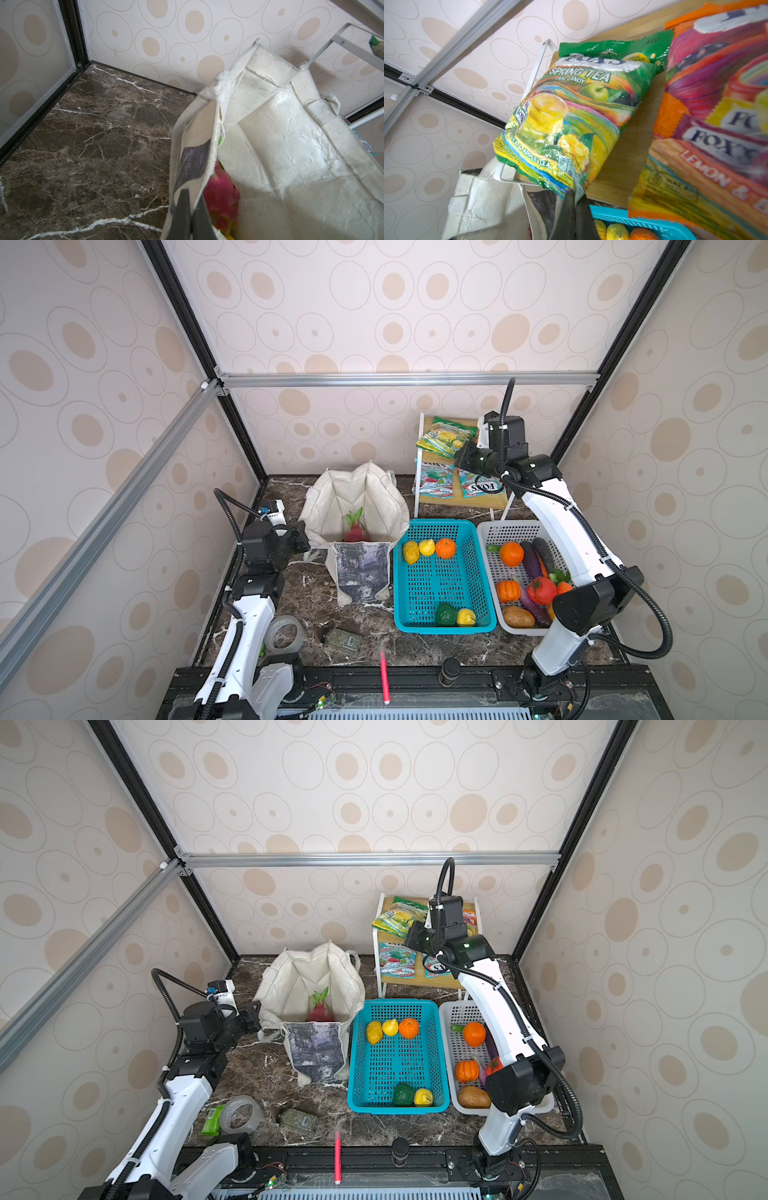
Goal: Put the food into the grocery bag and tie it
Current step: 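Lower the right gripper onto the green Spring Tea candy bag and grasp it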
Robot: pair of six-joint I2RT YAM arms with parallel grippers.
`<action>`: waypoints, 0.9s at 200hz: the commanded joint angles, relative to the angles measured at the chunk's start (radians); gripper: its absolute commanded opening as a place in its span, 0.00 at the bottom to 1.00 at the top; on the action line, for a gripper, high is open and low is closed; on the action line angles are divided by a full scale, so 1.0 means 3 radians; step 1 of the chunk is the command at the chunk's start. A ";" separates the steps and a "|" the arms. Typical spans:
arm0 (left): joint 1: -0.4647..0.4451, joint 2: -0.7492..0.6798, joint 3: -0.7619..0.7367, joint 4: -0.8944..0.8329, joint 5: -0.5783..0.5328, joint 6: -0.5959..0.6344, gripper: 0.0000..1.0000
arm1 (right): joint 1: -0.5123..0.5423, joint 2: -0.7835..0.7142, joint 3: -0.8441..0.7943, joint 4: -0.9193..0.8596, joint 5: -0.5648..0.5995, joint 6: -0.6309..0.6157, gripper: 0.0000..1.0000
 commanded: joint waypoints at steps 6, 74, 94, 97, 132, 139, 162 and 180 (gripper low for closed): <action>0.0019 -0.0048 0.0031 0.0091 0.0008 0.0064 0.00 | -0.0004 -0.0024 0.0182 0.0056 -0.0170 -0.0022 0.00; 0.0022 -0.0052 0.0035 0.0094 0.0009 0.0065 0.00 | -0.0006 0.0307 0.1096 -0.0310 -0.0310 -0.0162 0.00; 0.0020 -0.0059 0.0030 0.0096 0.0007 0.0062 0.00 | -0.0004 0.0451 0.1444 -0.0403 -0.0453 -0.0221 0.00; 0.0017 -0.0060 0.0029 0.0094 0.0011 0.0065 0.00 | -0.0004 0.0474 0.1500 -0.0427 -0.0474 -0.0228 0.00; 0.0018 -0.0061 0.0027 0.0099 0.0010 0.0066 0.00 | 0.0005 0.0544 0.1781 -0.0539 -0.0580 -0.0248 0.00; 0.0017 -0.0059 0.0028 0.0103 0.0011 0.0063 0.00 | 0.0007 0.0504 0.1744 -0.0505 -0.0595 -0.0252 0.00; 0.0020 -0.0048 0.0022 0.0115 0.0043 0.0055 0.00 | 0.0054 0.0353 0.1632 -0.0388 -0.0647 -0.0274 0.00; 0.0018 -0.0047 0.0015 0.0157 0.0101 0.0038 0.00 | 0.0160 0.0242 0.1631 -0.0408 -0.0561 -0.0358 0.00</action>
